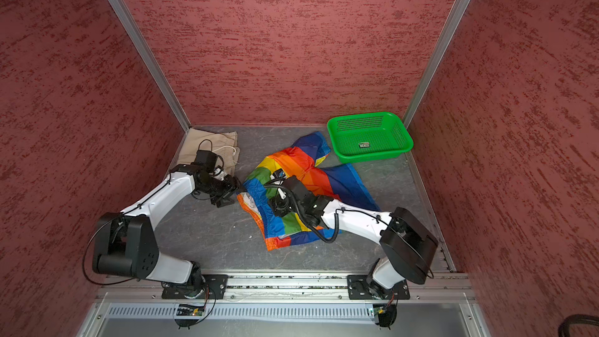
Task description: Fold and stack the shorts
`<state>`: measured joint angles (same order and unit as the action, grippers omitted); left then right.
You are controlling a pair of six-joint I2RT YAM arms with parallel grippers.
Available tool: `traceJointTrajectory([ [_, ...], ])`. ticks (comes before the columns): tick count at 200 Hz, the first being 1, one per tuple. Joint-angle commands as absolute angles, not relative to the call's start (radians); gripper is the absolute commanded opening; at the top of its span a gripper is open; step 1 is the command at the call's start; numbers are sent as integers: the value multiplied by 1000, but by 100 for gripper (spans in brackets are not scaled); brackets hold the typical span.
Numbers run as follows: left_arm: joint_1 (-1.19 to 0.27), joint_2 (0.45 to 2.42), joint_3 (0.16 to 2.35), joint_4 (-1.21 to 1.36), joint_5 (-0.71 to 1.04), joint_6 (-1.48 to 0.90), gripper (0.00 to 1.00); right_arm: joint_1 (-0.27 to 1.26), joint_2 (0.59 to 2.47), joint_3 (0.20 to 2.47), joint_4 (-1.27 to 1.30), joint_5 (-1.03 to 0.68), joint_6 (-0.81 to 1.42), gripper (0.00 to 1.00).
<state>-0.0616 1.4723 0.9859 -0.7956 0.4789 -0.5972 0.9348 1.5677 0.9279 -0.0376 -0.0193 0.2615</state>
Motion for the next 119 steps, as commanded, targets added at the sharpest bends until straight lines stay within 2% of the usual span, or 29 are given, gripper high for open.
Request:
traceJointTrajectory([
  [1,-19,1486,943,-579,456,-695,74,957,1618,941,-68,-71,238,71],
  [50,-14,1554,873,-319,434,-821,75,966,1631,892,-112,-87,257,71],
  [93,-14,1691,902,-217,439,-863,74,971,1644,877,-164,-127,262,69],
  [103,-14,1710,904,-197,444,-874,70,974,1644,867,-168,-137,271,66],
  [119,-16,1731,909,-173,443,-882,54,976,1641,855,-166,-154,288,59],
])
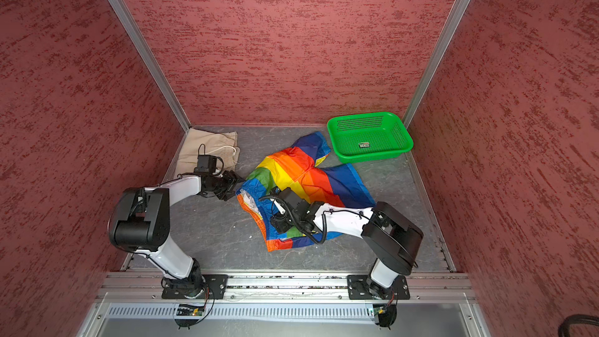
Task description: Fold and stack the shorts
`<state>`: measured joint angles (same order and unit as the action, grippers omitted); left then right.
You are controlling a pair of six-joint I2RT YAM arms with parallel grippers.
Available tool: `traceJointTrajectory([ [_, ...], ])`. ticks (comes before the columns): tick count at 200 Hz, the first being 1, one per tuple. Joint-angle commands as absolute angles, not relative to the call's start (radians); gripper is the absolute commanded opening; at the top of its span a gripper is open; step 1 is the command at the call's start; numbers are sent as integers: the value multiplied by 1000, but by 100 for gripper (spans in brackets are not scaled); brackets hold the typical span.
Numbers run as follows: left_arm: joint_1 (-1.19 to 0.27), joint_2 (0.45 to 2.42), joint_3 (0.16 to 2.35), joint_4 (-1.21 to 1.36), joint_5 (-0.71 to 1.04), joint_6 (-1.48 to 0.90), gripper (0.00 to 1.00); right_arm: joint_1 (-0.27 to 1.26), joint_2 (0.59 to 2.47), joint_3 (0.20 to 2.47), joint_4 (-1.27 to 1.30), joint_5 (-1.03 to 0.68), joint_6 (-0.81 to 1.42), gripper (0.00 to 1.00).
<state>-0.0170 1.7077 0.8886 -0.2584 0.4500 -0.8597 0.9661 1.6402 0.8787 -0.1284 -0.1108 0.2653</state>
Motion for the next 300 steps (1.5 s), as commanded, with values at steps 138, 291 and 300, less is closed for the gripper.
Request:
traceJointTrajectory([
  [138,2,1634,953,-327,420,-820,59,990,1420,817,-102,-128,410,0],
  [291,-57,1677,847,-236,376,-911,63,989,1384,761,-82,-135,419,0],
  [300,-55,1700,857,-220,381,-918,52,989,1380,758,-84,-138,418,0],
])
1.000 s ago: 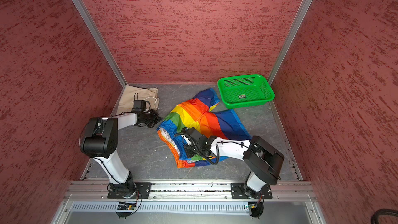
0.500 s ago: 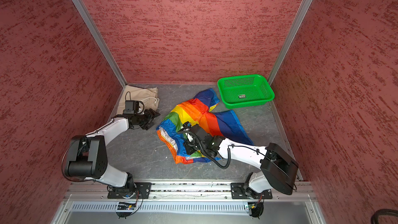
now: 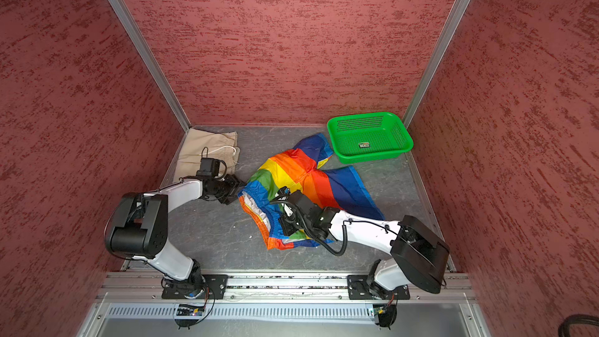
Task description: Fold and stack the shorts
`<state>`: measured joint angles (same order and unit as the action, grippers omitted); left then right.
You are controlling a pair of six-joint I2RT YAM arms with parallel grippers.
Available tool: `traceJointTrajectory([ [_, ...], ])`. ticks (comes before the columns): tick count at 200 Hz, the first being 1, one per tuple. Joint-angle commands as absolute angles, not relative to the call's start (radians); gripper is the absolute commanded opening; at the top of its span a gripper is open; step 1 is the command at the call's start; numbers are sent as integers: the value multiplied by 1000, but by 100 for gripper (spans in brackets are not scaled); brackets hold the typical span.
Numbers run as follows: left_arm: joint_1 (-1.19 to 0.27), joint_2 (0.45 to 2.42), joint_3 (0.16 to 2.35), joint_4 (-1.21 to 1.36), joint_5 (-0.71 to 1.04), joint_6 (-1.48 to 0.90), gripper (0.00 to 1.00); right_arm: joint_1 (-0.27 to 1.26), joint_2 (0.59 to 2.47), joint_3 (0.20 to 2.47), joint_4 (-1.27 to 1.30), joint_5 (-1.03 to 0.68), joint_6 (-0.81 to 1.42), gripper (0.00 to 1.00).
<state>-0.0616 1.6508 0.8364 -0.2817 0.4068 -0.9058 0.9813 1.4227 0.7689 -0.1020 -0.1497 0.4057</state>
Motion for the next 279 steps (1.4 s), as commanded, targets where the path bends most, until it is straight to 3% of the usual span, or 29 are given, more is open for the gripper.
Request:
traceJointTrajectory([
  [1,-56,1703,858,-217,382,-919,51,989,1379,758,-84,-138,417,0],
  [24,-53,1744,892,-210,415,-934,47,989,1388,756,-85,-139,420,0],
  [51,-55,1710,901,-275,421,-911,73,989,1396,753,-76,-119,417,0],
  [69,-36,1647,865,-314,422,-897,80,989,1409,765,-73,-102,418,0],
  [123,-22,1474,782,-351,439,-911,81,988,1484,816,-39,-102,415,0],
  [194,-90,1590,832,-213,463,-983,76,988,1501,805,-3,-114,440,0],
  [219,-99,1664,843,-165,447,-991,66,988,1490,802,-3,-125,442,0],
  [263,-72,1761,922,-158,413,-958,12,989,1474,802,-8,-242,437,0],
  [279,-68,1777,969,-170,392,-940,1,990,1475,813,-18,-300,437,0],
])
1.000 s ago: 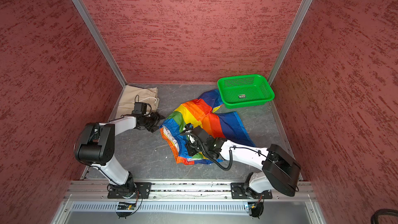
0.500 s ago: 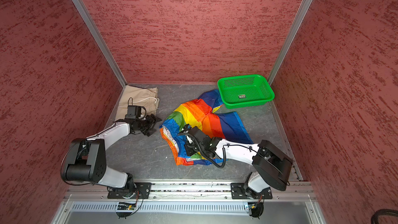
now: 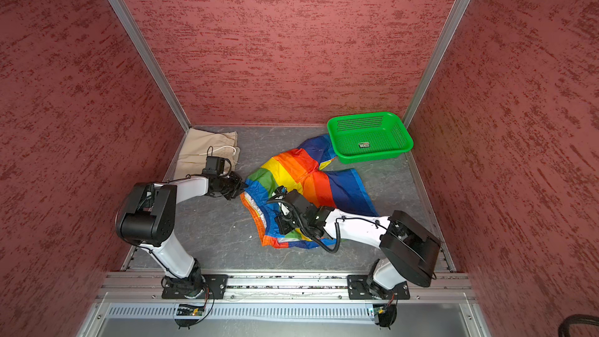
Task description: Fold and stack the shorts
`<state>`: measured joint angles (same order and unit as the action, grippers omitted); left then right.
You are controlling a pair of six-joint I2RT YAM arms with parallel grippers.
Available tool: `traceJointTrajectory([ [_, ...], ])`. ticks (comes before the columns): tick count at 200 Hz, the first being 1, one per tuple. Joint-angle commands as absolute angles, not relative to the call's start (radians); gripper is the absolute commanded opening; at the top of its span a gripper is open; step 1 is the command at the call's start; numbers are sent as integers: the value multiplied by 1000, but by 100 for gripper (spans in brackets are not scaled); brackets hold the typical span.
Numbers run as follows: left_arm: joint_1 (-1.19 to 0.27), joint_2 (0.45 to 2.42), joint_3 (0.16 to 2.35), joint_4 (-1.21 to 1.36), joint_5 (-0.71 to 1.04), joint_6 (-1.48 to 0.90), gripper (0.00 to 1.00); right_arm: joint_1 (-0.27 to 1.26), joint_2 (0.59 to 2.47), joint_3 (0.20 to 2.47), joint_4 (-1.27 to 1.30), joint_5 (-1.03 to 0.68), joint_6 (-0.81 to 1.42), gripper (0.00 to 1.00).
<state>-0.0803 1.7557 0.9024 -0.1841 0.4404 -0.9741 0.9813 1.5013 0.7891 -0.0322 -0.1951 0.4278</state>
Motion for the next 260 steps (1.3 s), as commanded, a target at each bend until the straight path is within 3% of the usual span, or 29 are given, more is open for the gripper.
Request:
traceJointTrajectory([
  [1,-69,1778,974,-171,392,-939,1,990,1475,813,-18,-300,437,0],
  [48,-54,1855,1100,-139,379,-917,0,1042,1546,926,-80,-418,375,0],
  [115,-34,1976,1123,54,460,-1020,0,1111,1935,1230,-181,-396,238,0],
  [167,18,2037,1130,199,546,-1106,0,1114,2049,1345,-231,-385,166,0],
  [182,37,2054,1140,242,580,-1136,0,1112,2035,1335,-227,-363,164,27],
  [206,58,2063,1164,280,639,-1151,0,1093,1940,1275,-191,-298,174,51],
  [225,66,2059,1179,266,668,-1139,0,1022,1829,1200,-162,-268,219,59],
  [260,65,2059,1179,268,716,-1131,2,784,1615,1029,-156,-167,328,62],
])
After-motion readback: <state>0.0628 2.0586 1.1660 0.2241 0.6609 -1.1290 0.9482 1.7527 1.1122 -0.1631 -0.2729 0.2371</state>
